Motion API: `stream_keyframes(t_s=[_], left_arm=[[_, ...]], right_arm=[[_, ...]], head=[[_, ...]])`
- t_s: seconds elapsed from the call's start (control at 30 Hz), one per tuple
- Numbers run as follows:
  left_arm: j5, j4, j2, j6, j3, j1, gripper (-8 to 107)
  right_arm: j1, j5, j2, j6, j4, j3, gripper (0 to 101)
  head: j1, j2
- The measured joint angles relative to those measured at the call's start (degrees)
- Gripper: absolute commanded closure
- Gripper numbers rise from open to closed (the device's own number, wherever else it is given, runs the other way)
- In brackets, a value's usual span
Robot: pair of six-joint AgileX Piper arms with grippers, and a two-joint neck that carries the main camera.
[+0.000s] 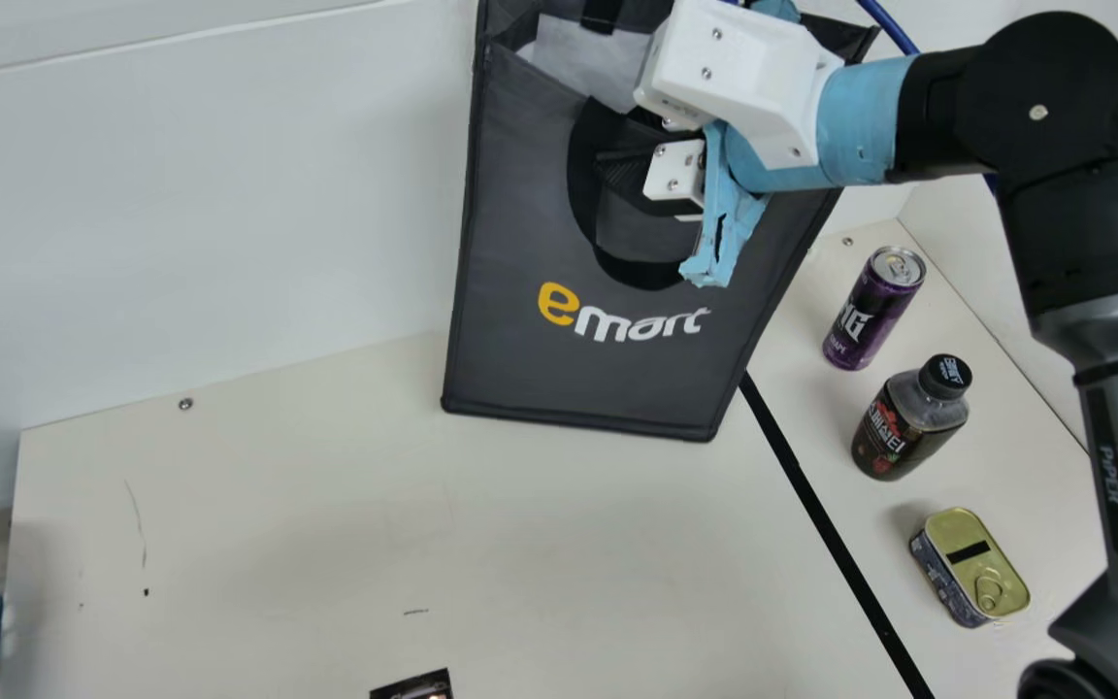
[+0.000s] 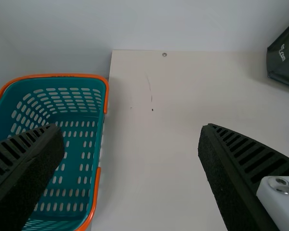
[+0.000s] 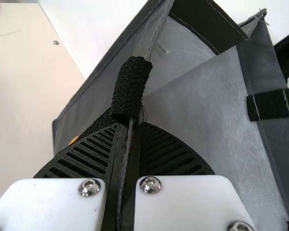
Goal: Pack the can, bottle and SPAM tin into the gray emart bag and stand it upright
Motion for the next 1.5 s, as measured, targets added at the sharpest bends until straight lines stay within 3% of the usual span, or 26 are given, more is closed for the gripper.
stream_keyframes(t_s=[0.83,1.5], left_arm=[[0.0,0.0,0.0,0.0,0.0,0.0,9],[0.0,0.0,0.0,0.0,0.0,0.0,9]], right_arm=[[6.58,0.03,-13.24,4.41,-0.74,7.06,101],[16.54,0.04,-22.75,10.21,-5.81,12.01,101]], head=[[0.0,0.0],[0.0,-0.09]])
